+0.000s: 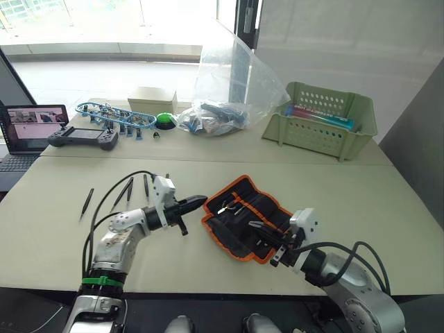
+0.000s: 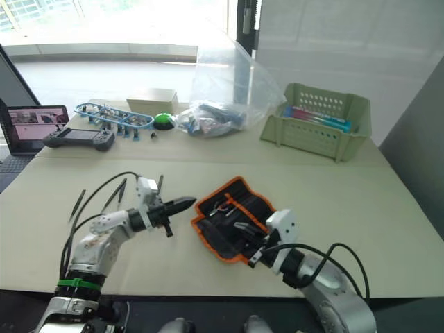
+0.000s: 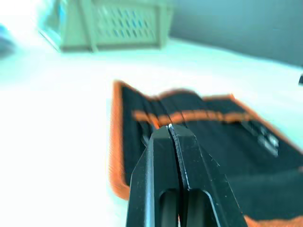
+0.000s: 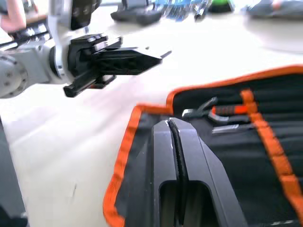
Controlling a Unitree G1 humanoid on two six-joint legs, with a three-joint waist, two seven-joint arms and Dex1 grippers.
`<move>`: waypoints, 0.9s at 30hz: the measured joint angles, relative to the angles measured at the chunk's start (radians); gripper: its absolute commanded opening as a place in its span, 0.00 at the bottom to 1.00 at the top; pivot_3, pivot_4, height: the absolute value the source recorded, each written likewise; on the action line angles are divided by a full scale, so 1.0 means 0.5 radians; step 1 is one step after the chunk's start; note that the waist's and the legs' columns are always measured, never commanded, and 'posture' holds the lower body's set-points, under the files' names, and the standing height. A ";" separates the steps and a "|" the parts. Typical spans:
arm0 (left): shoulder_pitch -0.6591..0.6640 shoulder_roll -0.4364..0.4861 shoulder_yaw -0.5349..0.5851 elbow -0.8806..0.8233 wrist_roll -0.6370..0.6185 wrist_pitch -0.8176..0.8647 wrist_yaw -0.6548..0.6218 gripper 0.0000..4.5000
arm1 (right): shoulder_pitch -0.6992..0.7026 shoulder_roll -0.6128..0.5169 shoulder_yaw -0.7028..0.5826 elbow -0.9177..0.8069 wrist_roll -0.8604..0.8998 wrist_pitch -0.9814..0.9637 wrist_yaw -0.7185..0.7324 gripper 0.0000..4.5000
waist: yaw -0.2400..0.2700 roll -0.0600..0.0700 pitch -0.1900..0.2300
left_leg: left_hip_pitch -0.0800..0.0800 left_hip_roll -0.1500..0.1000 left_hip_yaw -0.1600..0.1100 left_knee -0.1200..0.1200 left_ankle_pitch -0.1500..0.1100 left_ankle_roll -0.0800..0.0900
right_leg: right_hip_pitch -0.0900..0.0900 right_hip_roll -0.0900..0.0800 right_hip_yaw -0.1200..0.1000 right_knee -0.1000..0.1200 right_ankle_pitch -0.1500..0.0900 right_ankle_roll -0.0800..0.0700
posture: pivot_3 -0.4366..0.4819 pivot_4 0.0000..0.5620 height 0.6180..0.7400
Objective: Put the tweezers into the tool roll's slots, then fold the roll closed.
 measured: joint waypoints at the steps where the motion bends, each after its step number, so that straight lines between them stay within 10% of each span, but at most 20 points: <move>1: 0.030 0.054 0.063 -0.051 -0.040 0.030 0.001 0.01 | -0.021 -0.001 -0.041 0.017 -0.002 0.000 -0.034 0.00 | -0.007 0.000 0.000 | 0.000 0.000 0.001 0.000 0.000 0.000 | 0.000 0.000 0.001 0.000 0.000 0.000 | 0.48 0.27 1.00; 4: 0.174 0.152 0.179 -0.168 -0.099 0.101 0.032 0.06 | -0.064 -0.023 -0.100 0.130 -0.100 -0.032 -0.123 0.00 | -0.008 0.000 0.000 | 0.001 -0.001 0.001 0.000 0.000 0.000 | 0.001 -0.002 0.001 0.000 0.000 -0.001 | 0.48 0.27 1.00; 16: 0.983 0.516 0.808 -0.081 -0.103 -0.086 0.067 0.93 | 0.209 -0.183 -0.561 0.354 -0.056 -0.290 0.015 0.00 | 0.007 0.002 0.004 | 0.005 0.002 0.007 -0.001 0.000 0.000 | 0.000 -0.008 -0.001 0.001 -0.013 -0.020 | 0.48 0.27 1.00; 27: 1.096 0.743 1.168 0.566 -0.078 -0.434 -0.025 1.00 | 0.292 -0.588 -1.025 1.074 -0.060 -0.595 0.459 0.79 | 0.000 0.002 0.006 | 0.017 0.007 0.020 -0.003 -0.007 -0.011 | 0.003 -0.011 0.000 0.003 -0.014 -0.023 | 0.48 0.27 1.00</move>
